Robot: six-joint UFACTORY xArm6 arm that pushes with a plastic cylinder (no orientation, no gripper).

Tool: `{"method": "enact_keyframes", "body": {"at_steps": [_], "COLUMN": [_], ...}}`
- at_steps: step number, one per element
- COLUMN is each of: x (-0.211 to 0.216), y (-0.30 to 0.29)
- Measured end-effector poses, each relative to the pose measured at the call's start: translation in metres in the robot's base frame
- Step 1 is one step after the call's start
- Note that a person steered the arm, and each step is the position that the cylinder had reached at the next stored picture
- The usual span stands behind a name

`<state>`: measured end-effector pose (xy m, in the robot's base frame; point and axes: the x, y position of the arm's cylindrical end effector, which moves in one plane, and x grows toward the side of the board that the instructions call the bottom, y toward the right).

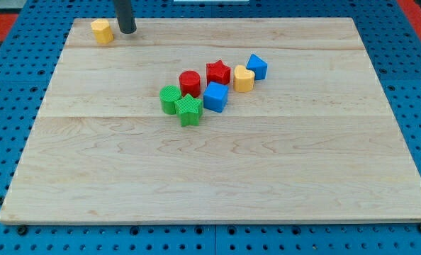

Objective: Make a triangle out of red blocks and the blue triangle

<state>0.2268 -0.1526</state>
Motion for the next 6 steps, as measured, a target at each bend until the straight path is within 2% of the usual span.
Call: {"method": "enact_keyframes", "body": {"at_steps": [1, 2, 3, 5, 6], "x": [0.014, 0.056, 0.094, 0.182, 0.218], "y": [0.114, 0.222, 0.159, 0.207, 0.179]}}
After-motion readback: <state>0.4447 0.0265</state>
